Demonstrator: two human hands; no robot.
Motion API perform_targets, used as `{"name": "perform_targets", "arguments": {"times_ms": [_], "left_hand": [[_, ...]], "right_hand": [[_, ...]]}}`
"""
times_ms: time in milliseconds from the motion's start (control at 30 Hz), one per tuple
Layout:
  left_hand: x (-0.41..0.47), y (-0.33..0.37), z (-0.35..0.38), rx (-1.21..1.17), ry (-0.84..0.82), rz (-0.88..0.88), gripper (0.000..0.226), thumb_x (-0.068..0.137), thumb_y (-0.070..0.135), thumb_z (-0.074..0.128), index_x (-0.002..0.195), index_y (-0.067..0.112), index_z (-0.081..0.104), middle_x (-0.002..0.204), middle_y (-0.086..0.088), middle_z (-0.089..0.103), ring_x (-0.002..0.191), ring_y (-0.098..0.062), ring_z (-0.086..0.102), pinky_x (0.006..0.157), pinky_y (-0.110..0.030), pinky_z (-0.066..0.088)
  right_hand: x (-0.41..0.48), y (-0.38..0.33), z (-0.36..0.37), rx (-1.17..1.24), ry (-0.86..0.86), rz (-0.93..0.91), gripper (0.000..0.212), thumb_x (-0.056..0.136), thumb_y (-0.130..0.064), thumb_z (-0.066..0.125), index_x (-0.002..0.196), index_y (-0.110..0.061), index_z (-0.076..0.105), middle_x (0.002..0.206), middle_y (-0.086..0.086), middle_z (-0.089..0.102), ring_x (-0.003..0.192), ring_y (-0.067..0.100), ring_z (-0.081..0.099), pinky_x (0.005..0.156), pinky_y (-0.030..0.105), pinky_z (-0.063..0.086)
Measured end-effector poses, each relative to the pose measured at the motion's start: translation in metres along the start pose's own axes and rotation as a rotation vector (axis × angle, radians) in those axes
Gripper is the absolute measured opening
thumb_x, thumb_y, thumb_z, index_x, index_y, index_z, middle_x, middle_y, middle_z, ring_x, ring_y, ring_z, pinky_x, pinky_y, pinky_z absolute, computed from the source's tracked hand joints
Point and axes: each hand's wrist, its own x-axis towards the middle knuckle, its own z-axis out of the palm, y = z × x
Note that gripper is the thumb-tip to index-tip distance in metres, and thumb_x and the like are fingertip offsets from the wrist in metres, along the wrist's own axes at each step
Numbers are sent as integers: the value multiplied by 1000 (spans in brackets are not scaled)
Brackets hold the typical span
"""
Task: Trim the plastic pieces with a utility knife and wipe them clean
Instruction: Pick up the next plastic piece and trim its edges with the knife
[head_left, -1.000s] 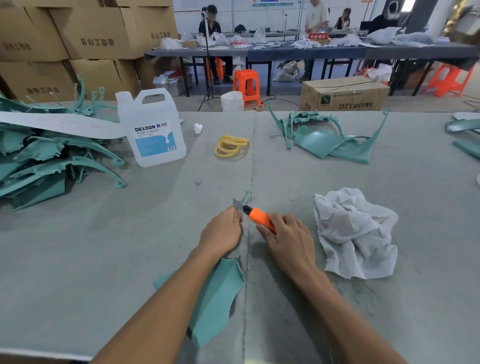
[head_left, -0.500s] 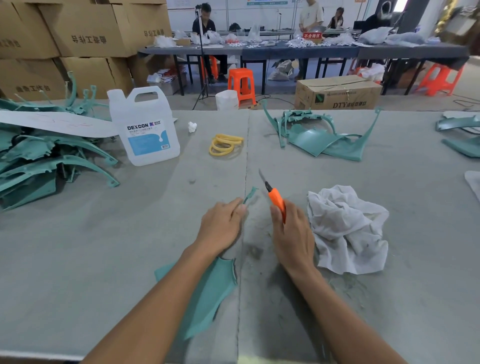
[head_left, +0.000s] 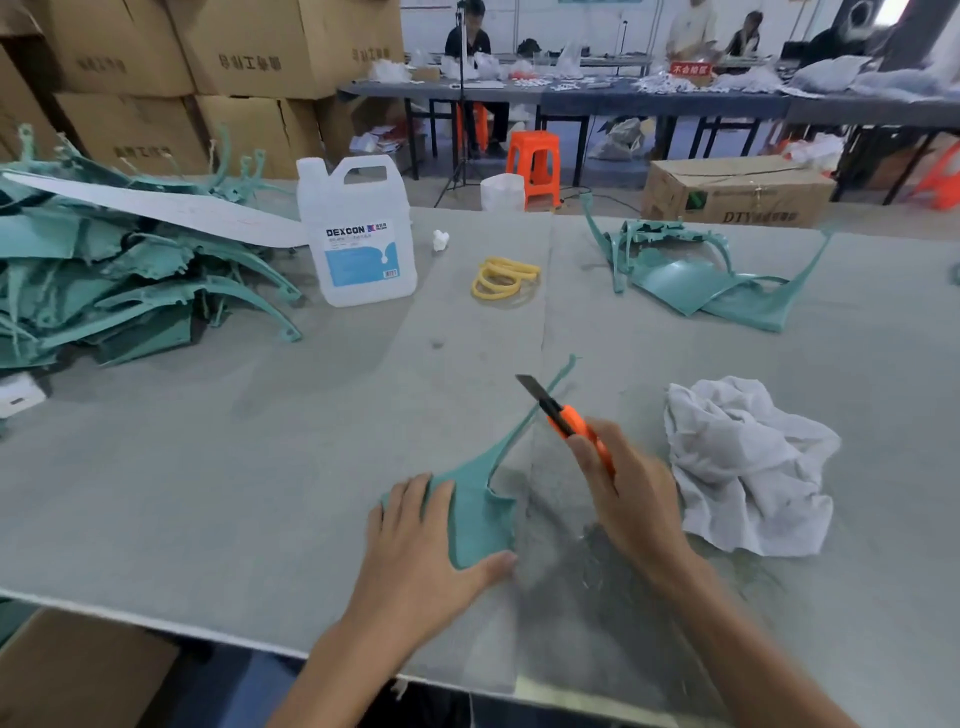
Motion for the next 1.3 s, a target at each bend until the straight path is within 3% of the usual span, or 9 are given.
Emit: {"name": "perform_targets", "arguments": {"times_ms": [167, 333, 567, 700, 833, 1000, 1133, 1200, 1300], "left_hand": [[5, -9, 6, -97, 68, 60, 109, 65, 98, 37, 146, 26, 38, 156, 4, 26, 147, -16, 16, 121, -35, 11], [4, -10, 10, -176, 90, 50, 111, 62, 100, 35, 145, 26, 37, 156, 5, 23, 146, -13, 11, 123, -36, 10], [4, -10, 11, -193, 102, 44, 109, 64, 98, 40, 146, 27, 38, 155, 7, 23, 145, -11, 10, 123, -36, 9], [4, -11, 12, -199, 108, 45, 109, 63, 99, 38, 145, 27, 37, 154, 7, 23, 145, -10, 9, 124, -38, 9], [5, -11, 14, -194, 117, 43, 112, 62, 100, 37, 145, 26, 39, 155, 6, 25, 145, -11, 11, 123, -41, 14], [5, -9, 15, -219, 152, 30, 110, 62, 101, 38, 142, 26, 42, 153, 7, 26, 142, -11, 11, 121, -35, 15], [6, -10, 16, -213, 147, 39, 107, 63, 100, 37, 140, 26, 41, 150, 7, 25, 137, -9, 10, 120, -37, 20], [5, -11, 18, -225, 153, 28, 106, 62, 100, 39, 139, 27, 42, 149, 8, 25, 137, -8, 11, 120, -38, 21], [6, -12, 19, -239, 144, 15, 109, 59, 101, 40, 139, 27, 43, 153, 8, 27, 142, -9, 11, 122, -38, 17]], "right_hand": [[-4, 3, -21, -373, -358, -207, 54, 96, -69, 20, 101, -29, 57, 84, -9, 59, 75, 20, 63, 57, 34, 34], [1, -2, -26, -411, -516, -292, 49, 98, -68, 21, 106, -34, 55, 90, -11, 58, 81, 17, 61, 60, 34, 35], [6, -7, -25, -512, -445, -325, 66, 88, -74, 3, 105, -33, 52, 87, -10, 61, 76, 17, 63, 58, 34, 41], [0, -11, -20, -435, -470, -350, 57, 91, -75, 9, 97, -35, 48, 80, -13, 56, 70, 16, 60, 56, 34, 39], [5, -14, -20, -524, -428, -312, 51, 96, -71, 18, 102, -32, 51, 82, -10, 59, 70, 17, 59, 55, 33, 35], [-16, -32, -7, -654, -209, -347, 41, 99, -57, 42, 91, -23, 63, 70, -3, 57, 62, 25, 60, 42, 33, 40], [3, -28, -19, -525, -72, -192, 41, 101, -57, 38, 103, -23, 59, 75, -1, 58, 68, 30, 61, 48, 35, 41], [16, -20, -31, -380, -141, -195, 41, 99, -63, 34, 98, -28, 56, 69, -8, 55, 59, 22, 57, 48, 32, 37], [23, -13, -37, -333, -428, -185, 44, 94, -71, 30, 96, -33, 53, 65, -11, 55, 57, 9, 54, 51, 32, 38]]}}
